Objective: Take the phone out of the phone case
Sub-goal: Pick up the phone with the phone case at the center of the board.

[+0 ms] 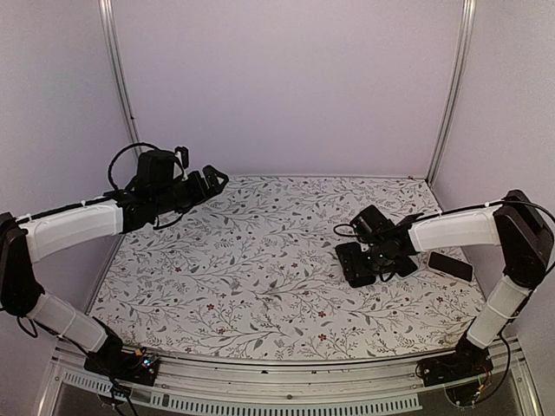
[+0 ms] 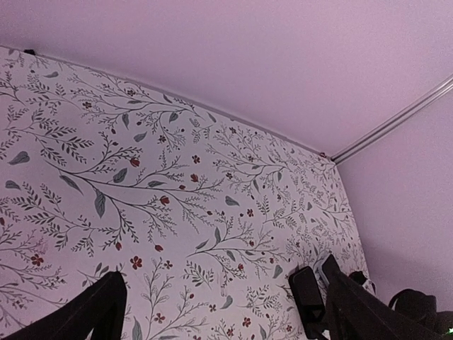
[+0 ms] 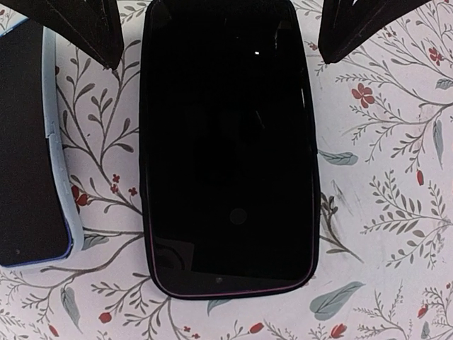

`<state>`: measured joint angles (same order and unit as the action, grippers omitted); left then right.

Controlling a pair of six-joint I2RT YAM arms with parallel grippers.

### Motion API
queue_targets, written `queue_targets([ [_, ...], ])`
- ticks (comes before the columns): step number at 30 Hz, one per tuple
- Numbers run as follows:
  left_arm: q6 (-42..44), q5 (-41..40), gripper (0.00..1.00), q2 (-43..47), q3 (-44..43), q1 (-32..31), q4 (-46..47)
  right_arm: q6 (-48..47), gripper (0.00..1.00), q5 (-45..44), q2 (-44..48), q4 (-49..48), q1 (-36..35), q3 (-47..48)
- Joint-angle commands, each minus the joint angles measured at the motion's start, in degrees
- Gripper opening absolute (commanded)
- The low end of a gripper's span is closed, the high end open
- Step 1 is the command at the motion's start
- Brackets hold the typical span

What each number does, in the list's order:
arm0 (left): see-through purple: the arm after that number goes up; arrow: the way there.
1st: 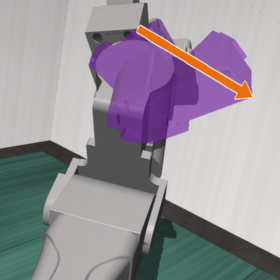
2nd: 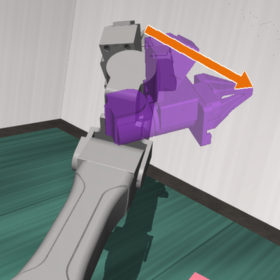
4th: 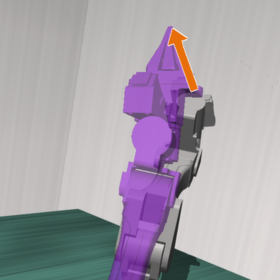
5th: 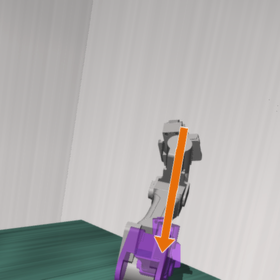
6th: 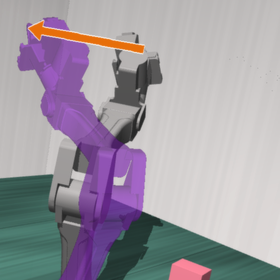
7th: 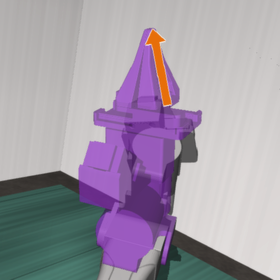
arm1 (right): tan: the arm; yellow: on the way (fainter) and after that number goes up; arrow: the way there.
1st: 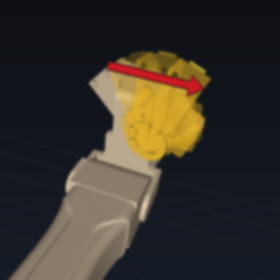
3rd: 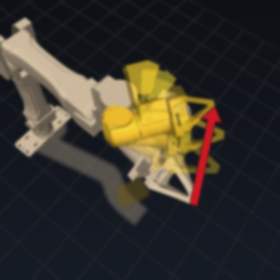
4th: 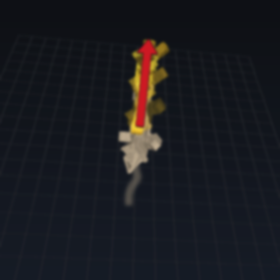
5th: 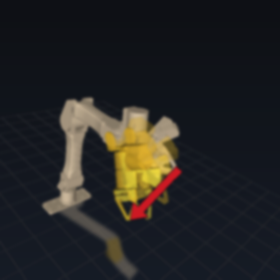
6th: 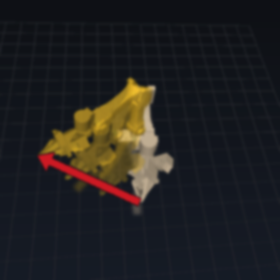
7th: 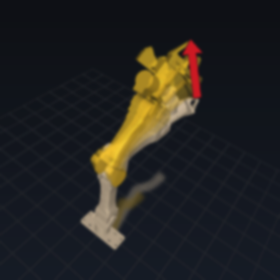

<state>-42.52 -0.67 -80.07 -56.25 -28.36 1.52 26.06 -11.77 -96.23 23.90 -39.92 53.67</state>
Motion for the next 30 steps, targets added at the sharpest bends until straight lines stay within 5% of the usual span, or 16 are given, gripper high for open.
queue_targets([
  [1, -0.87, 1.33, 0.99, -0.6, 0.78, 0.51, 1.68, -0.55, 0.99, 3.01, -2.31, -2.38, 0.24, -0.77],
  [11, -3.16, 5.55, 0.99, -3.75, 1.12, 0.5, 3.95, -0.84, 0.95, 0.72, -5.14, -0.98, 0.05, -0.05],
  [23, -7.8, 13.88, 0.99, -7.74, 2.21, 0.11, 11.99, -1.84, 0.47, 2.45, -7.66, -0.89, -2.16, 3.96],
  [30, -13.0, 18.55, 0.99, -12.17, 5.1, -1.77, 19.17, -2.76, 0.32, 8.98, -7.47, -3.69, -2.71, 9.59],
])
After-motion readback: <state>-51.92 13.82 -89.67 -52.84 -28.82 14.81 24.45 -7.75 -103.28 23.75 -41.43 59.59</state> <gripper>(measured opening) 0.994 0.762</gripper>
